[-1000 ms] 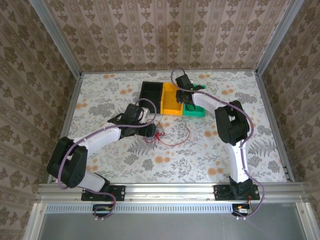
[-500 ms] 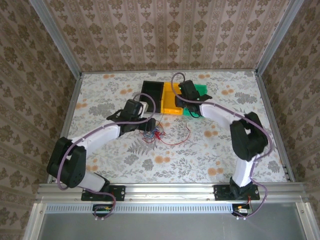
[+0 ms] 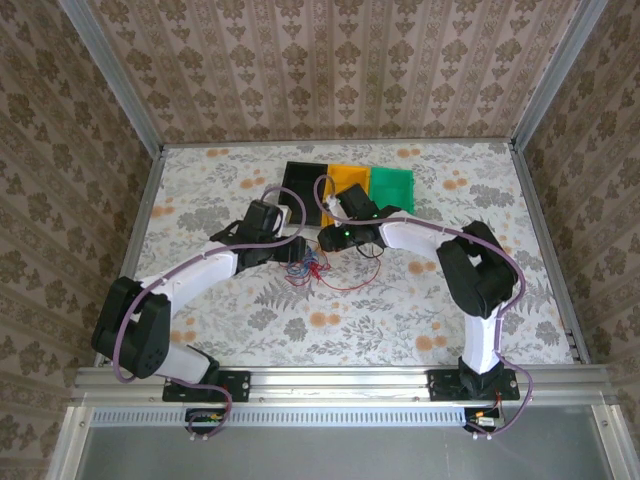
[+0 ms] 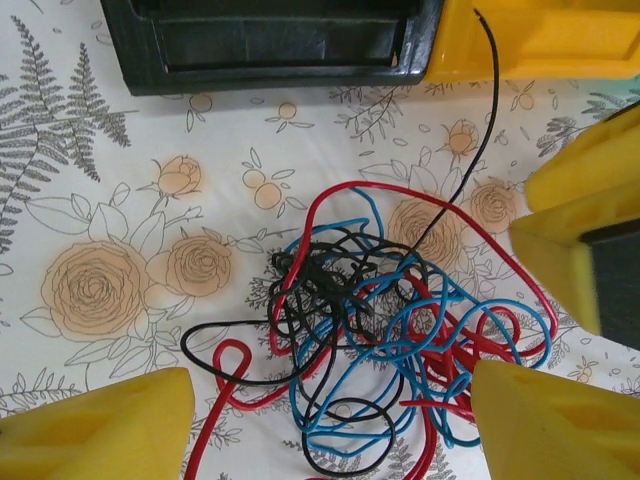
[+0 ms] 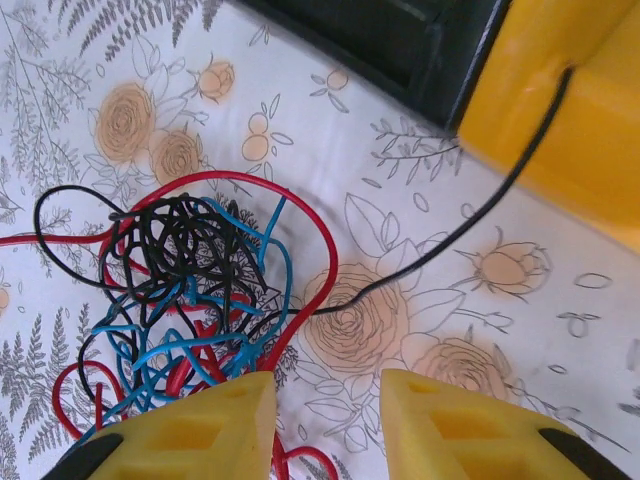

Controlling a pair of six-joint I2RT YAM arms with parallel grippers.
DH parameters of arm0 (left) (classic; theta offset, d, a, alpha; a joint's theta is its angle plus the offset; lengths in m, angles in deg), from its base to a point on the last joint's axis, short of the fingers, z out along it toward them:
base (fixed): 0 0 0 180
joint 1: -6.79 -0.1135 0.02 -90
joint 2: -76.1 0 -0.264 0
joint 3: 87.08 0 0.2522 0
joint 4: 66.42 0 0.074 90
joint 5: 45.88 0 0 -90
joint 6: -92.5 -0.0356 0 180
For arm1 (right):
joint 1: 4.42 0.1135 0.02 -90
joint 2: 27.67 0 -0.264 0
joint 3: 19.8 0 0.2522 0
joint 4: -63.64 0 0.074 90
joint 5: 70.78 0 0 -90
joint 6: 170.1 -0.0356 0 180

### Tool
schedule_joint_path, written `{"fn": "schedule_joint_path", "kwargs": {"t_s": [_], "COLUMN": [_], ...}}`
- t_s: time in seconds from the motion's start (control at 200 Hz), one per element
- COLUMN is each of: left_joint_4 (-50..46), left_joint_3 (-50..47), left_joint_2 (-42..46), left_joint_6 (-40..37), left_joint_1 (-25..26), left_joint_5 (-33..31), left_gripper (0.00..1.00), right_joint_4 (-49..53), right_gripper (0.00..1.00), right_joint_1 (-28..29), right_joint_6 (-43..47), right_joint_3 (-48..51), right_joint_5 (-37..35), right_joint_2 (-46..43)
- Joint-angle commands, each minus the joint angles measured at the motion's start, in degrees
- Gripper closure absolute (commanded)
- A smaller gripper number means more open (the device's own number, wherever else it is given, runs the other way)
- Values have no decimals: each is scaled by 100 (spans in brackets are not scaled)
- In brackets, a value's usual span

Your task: Untangle the cables

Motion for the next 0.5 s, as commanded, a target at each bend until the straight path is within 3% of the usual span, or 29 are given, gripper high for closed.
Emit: {"fn": "schedule_joint_path", "kwargs": {"t_s": [0.0, 0.495], "left_joint_4": [-130, -144], "left_joint_3": [-69, 23], "left_joint_2": [60, -259], "left_joint_6": [131, 12], "left_joint_1": [48, 163], "left_joint_5": [-18, 16], "left_gripper": [27, 29], "right_joint_4": [223, -293], "right_gripper": [68, 71], "right_joint_1": [36, 118], "right_joint_6": [95, 117], "right_joint_3": [-274, -7], "right_joint_5": [343, 262], "right_joint_2": [137, -282]}}
